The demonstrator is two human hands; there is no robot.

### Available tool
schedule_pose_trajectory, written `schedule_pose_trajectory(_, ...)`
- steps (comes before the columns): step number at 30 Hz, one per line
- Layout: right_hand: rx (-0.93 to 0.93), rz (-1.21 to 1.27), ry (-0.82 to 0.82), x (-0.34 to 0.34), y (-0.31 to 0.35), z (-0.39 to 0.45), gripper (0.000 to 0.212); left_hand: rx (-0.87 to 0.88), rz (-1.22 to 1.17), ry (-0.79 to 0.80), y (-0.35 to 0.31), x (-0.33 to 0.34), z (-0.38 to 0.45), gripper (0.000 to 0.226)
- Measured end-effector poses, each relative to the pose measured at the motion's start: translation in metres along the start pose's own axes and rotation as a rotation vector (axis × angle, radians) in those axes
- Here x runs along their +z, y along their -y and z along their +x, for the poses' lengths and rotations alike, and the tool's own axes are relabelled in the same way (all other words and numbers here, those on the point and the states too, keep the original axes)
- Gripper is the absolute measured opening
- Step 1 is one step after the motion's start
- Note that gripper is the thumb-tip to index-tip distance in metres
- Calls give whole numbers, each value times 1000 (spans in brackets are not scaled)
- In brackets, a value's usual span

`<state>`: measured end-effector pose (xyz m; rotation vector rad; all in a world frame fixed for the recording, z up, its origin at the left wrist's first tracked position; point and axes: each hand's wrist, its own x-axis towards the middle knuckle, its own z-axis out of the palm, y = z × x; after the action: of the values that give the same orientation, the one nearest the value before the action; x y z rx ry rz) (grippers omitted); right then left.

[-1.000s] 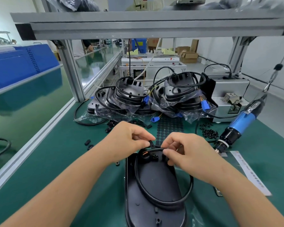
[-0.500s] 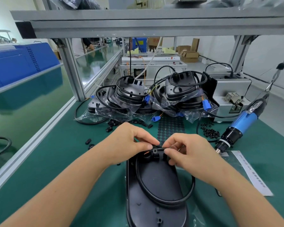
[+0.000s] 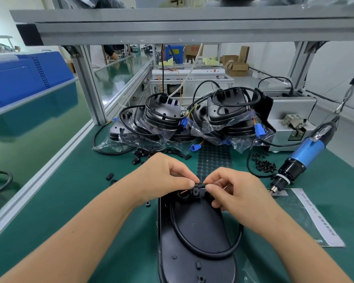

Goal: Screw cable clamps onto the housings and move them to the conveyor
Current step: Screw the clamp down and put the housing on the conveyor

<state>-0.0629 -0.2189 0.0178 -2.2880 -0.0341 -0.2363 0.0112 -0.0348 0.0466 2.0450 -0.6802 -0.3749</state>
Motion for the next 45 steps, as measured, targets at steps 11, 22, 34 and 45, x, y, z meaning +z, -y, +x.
schedule_pose_trajectory(11,59,-47,-72,6,-2,4,16,-14,171,-52,1,9,6,9)
schedule_pose_trajectory(22,264,125,-720,-55,-43,5,16,-107,172,-4,1,7,9,8)
schedule_pose_trajectory(34,412,362,-1046,-65,-95,5,21,64,299,29,-58,67,95,7)
schedule_pose_trajectory(45,520,684,-849,-62,-113,24,52,84,709,172,-64,132,141,19)
